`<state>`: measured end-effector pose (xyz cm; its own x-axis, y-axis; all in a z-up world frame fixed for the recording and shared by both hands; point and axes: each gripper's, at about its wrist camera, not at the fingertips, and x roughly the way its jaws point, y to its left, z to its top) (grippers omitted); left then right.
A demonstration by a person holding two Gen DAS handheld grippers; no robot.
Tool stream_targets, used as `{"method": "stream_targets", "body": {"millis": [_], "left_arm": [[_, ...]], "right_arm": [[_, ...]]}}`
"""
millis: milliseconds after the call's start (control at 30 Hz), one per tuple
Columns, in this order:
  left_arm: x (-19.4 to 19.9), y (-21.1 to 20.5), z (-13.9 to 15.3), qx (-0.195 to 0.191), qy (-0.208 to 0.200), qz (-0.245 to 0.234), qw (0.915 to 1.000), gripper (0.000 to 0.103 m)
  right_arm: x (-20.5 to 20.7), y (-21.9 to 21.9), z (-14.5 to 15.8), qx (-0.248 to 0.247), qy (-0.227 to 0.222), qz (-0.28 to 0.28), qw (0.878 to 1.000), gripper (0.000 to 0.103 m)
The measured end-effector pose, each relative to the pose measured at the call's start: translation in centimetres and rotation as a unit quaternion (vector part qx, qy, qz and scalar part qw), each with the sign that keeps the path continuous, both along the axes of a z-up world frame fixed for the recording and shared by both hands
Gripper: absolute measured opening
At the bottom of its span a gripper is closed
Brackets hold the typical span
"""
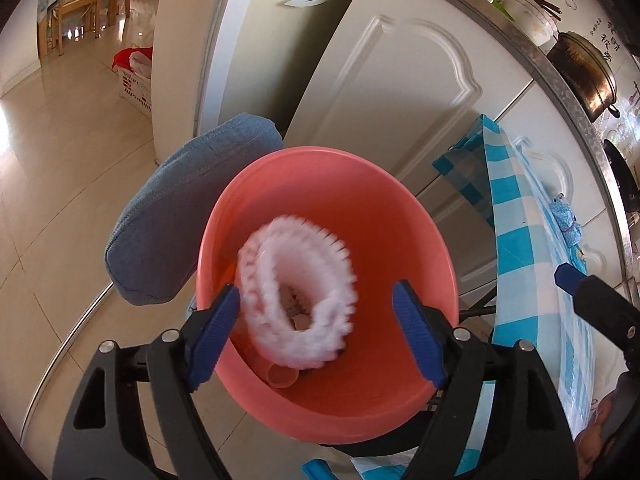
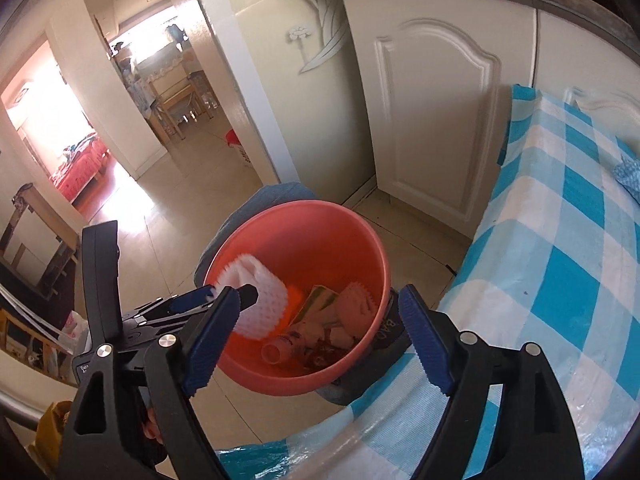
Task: Collect trash
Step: 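Open both tools to drop the foam net and packet into the bucket, then move both open tools back over the table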
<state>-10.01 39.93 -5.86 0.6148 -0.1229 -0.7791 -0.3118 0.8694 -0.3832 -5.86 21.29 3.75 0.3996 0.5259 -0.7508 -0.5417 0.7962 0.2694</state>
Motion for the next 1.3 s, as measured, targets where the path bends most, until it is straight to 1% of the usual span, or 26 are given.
{"method": "stream_targets", "body": {"millis": [33,133,333,567,933,1167,1300], "left_arm": [[0.0,-0.1,0.0,0.000,0.000,-0.002,1.0000,0.083],[-0.3,-0.1,0.4,0.007,-0.001,0.003,1.0000,0.086],[-1.0,0.0,1.3,0.008,-0.011,0.016,0.9998,0.087],[-1.4,-1.0,2.3,0.010,-0.017,0.009,0.9998,0.089],[-1.4,-4.5,3.9,0.012,-0.017,-0.022,0.9995,0.090],[-1.2,-6.9,5.4,0.024,-0.021,-0.041,0.9987,0.091],[-1.1,-8.5,6.2,0.033,-0.023,-0.057,0.9976,0.092]], "right_arm": [[0.0,-0.7,0.1,0.005,0.000,-0.010,1.000,0.082],[0.0,-3.0,0.5,0.029,-0.001,-0.036,0.999,0.089],[-0.4,-7.0,0.7,0.075,-0.001,-0.074,0.994,0.089],[-0.4,-10.5,0.3,0.122,0.013,-0.105,0.987,0.090],[-1.3,-15.0,0.0,0.155,0.008,-0.136,0.979,0.092],[-1.7,-17.6,-0.4,0.176,0.005,-0.149,0.973,0.092],[-1.7,-19.4,-0.6,0.193,0.005,-0.160,0.968,0.092]]}}
